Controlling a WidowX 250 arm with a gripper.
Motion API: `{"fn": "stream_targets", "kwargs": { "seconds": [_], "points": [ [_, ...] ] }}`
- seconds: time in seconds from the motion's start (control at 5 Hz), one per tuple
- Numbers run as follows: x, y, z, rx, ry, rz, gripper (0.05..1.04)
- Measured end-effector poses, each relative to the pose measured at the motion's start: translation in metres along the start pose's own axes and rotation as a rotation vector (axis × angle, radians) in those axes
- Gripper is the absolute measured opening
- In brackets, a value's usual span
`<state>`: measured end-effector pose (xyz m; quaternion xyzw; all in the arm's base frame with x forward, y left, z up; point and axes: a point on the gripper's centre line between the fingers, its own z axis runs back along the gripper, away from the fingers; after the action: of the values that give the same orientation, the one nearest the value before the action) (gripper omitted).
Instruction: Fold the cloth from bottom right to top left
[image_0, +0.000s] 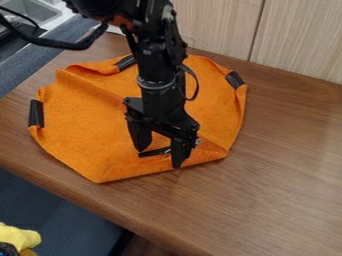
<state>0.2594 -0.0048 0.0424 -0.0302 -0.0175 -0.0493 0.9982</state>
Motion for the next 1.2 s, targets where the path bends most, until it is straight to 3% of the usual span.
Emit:
{"fn": "stream_targets", "kwargs": {
  "seconds": [0.4, 0.8, 1.0, 1.2],
  "points": [
    [-0.0020, 0.0080, -0.0005, 0.015, 0.003, 0.025, 0.945],
    [-0.0038, 0.0082, -0.0058, 0.014, 0.013, 0.029, 0.361],
    [-0.0035, 0.0053, -0.0063, 0.015, 0.013, 0.021, 0.160],
    [-0.0036, 0.0023, -0.0064, 0.016, 0.013, 0.013, 0.072]
  ]
}}
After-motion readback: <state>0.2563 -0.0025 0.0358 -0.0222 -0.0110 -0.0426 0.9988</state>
